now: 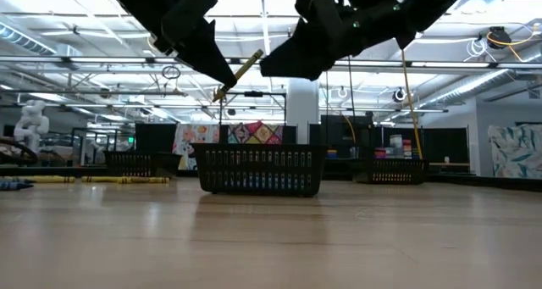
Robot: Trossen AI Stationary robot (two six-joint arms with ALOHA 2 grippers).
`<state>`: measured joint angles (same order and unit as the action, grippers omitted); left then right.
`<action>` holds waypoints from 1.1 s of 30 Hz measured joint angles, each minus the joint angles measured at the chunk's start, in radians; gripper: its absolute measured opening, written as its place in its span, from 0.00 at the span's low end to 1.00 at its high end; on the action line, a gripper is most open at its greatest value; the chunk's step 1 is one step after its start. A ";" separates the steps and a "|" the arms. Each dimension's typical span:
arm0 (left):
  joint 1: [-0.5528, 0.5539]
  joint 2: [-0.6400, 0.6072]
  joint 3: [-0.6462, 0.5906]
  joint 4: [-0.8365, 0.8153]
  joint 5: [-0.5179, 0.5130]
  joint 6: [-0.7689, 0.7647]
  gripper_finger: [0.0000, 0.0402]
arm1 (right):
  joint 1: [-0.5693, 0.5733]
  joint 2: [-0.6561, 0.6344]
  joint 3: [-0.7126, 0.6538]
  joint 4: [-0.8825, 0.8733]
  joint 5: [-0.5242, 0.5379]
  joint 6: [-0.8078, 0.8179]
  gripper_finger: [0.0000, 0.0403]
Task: Sort crayons
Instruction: Put the yellow crayon into the top right black bin
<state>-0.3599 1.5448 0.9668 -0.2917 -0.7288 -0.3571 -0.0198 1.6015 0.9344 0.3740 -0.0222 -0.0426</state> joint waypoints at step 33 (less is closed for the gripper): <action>0.000 0.000 0.000 -0.015 0.006 -0.002 0.01 | 0.040 0.051 0.001 0.135 -0.031 0.015 0.02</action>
<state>-0.3603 1.5444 0.9668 -0.3064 -0.7230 -0.3592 0.0200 1.6526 0.9356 0.5091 -0.0534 -0.0274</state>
